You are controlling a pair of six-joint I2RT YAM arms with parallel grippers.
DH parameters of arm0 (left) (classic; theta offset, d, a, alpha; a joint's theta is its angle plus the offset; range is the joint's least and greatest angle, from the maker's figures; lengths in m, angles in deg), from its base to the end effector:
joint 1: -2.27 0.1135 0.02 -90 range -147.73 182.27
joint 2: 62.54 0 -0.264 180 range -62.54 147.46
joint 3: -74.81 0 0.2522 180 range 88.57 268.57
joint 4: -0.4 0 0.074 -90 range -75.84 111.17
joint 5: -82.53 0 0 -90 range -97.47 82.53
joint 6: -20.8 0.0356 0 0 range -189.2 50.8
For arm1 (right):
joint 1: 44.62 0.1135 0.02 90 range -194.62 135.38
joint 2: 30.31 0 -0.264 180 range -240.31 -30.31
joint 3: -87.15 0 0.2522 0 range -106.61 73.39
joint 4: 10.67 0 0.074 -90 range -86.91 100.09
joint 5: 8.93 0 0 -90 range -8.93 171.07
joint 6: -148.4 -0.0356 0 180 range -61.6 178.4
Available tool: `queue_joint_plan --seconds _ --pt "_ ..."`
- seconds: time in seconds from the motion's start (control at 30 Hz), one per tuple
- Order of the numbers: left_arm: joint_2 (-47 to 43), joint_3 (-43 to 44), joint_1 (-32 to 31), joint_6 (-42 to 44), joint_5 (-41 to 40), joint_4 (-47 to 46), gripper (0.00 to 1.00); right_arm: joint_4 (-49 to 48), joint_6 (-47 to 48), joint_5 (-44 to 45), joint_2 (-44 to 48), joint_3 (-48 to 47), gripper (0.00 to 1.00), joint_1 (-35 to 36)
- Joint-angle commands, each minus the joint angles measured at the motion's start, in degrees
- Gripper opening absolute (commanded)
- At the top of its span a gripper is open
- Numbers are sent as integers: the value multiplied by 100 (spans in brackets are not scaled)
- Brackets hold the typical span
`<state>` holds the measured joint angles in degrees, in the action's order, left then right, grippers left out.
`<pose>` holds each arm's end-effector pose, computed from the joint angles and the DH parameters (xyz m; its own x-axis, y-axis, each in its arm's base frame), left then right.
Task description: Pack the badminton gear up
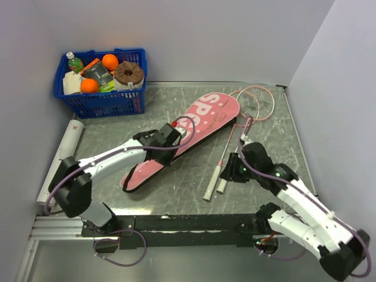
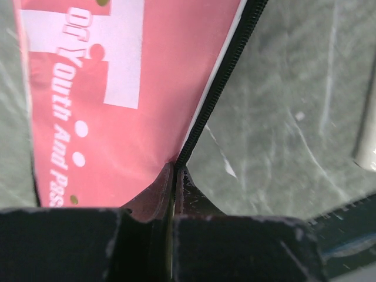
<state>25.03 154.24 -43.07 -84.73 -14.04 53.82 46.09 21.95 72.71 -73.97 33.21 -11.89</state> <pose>0.2212 -0.2180 0.2454 -0.7744 0.4053 -0.4858 0.4784 0.8776 -0.0306 0.1254 0.0867 0.2616 -0.8585 0.1470 -0.4913 -0.1356 0.8589 0.4939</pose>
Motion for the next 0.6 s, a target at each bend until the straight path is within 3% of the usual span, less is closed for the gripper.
queue_joint_plan --seconds 0.0,0.1,0.27,0.37,0.4,0.57 --pt "-749 -859 -10 -1214 830 -809 1 -1002 -319 -121 -651 -279 44 -47" --pt "-1066 -1433 -10 -1558 1052 -1617 1 -1320 -346 -105 -1091 -367 44 -39" --pt "-909 -1662 -45 -1576 1201 -2881 11 -1830 -328 -157 -1803 -596 47 -39" --pt "-629 -1575 -54 -1366 1254 -3419 28 -2207 -398 -385 -2163 -657 50 -39" --pt "-540 -1523 -54 -1313 1237 -3508 32 -2304 -459 -447 -2251 -657 51 -39" --pt "40 -987 -54 -1084 1474 -3483 34 -2866 -714 -570 -2735 -535 52 -39"
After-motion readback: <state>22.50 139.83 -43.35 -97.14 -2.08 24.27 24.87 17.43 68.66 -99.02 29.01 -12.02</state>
